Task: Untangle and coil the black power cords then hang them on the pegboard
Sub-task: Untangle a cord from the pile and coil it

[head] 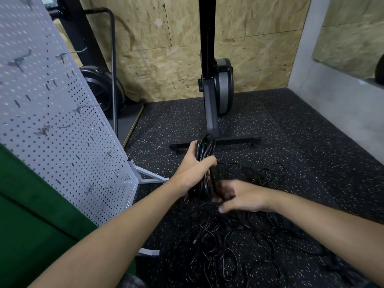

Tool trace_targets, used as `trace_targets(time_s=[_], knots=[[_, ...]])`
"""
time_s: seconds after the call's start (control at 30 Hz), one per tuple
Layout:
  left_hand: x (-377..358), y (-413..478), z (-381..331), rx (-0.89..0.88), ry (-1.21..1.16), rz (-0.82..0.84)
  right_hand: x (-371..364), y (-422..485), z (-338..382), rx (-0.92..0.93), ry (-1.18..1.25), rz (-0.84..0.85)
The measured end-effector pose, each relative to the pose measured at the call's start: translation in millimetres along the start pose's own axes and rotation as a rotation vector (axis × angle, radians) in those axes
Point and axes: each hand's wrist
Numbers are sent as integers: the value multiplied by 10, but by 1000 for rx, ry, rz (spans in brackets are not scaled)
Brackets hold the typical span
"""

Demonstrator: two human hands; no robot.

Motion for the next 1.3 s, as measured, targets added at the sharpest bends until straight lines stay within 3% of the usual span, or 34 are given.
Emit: trace_targets(time_s=[0.1, 0.17, 0.47, 0.63, 0.73, 0.83, 1.0, 1.17, 1.3], knots=[[90, 9, -110, -16, -111, -31, -50, -21, -164, -107, -283, 132], [164, 35, -110, -17, -165, -36, -73, -67, -211, -183, -299, 159], [181, -65, 56, -61, 54, 136, -6, -126, 37, 23, -664, 167], [82, -123, 155, -60, 143, 242, 218, -188, 196, 102, -523, 21], [34, -111, 150, -35, 74, 251, 303, -247, 250, 132, -367, 62], [27, -88, 147, -13, 37, 273, 267, -245, 242, 82, -240, 76], [-11, -93, 163, 33, -20, 384, 261, -200, 198, -51, 193, 36], [-88, -136, 193, 107, 3, 488, 293, -218, 161, -64, 315, 4], [-46, -110, 163, 108, 30, 407, 356, -213, 137, -75, 356, 6]])
Point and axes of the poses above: each hand's wrist, its own y-axis towards the middle knuckle, its own x-axis out of the back of the hand, z = x × y, and after that the axes turned 1 degree about -x, right-handed
